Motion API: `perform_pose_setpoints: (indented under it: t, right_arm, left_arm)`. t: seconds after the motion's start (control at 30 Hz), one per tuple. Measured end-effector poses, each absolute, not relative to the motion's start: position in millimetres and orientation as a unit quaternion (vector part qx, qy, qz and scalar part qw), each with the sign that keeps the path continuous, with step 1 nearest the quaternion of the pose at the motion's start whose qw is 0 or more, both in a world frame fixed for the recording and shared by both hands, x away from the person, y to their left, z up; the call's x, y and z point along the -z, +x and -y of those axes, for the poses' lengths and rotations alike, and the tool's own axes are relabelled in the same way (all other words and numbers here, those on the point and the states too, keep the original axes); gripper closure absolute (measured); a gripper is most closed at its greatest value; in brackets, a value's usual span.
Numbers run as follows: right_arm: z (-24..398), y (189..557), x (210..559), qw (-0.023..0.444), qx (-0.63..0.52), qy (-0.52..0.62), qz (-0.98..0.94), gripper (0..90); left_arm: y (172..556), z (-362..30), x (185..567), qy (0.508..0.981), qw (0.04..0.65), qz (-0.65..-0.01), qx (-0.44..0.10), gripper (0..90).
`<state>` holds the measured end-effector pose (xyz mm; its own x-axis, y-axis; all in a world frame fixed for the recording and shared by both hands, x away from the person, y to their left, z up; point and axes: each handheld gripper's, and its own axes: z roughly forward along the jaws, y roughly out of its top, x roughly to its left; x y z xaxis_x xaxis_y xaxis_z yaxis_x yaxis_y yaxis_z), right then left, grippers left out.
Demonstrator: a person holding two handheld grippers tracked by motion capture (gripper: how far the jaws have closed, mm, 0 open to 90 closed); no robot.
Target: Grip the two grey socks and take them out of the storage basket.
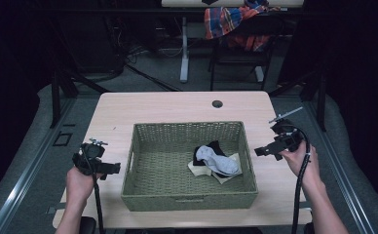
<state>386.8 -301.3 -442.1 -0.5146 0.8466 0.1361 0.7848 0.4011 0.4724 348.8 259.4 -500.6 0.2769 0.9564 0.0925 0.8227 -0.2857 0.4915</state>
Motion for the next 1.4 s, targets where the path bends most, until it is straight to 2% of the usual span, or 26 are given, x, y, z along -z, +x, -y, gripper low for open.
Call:
perform_pose_setpoints:
  t: [0.1,0.3,0.73,0.97,1.23,1.4]
  right_arm:
    - [296,387,437,0.051,-0.252,0.479,-0.839,0.0]
    - [270,384,417,0.062,-0.262,0.448,-0.852,0.0]
    - [225,396,410,0.051,-0.245,0.399,-0.882,0.0]
    - [198,414,406,0.036,-0.243,0.385,-0.889,0.0]
    - [182,415,433,0.016,-0.201,0.365,-0.909,1.3]
    - [173,416,448,0.009,-0.185,0.362,-0.914,8.9]
  left_arm:
    - [349,-260,501,0.779,0.177,-0.571,-0.189,1.4]
    - [349,-260,501,0.778,0.177,-0.572,-0.189,1.3]
    - [349,-260,501,0.777,0.175,-0.575,-0.189,1.3]
    - [350,-263,502,0.772,0.175,-0.581,-0.187,1.3]
    - [349,-262,500,0.773,0.182,-0.578,-0.189,1.2]
    - [350,-261,500,0.774,0.181,-0.578,-0.186,1.2]
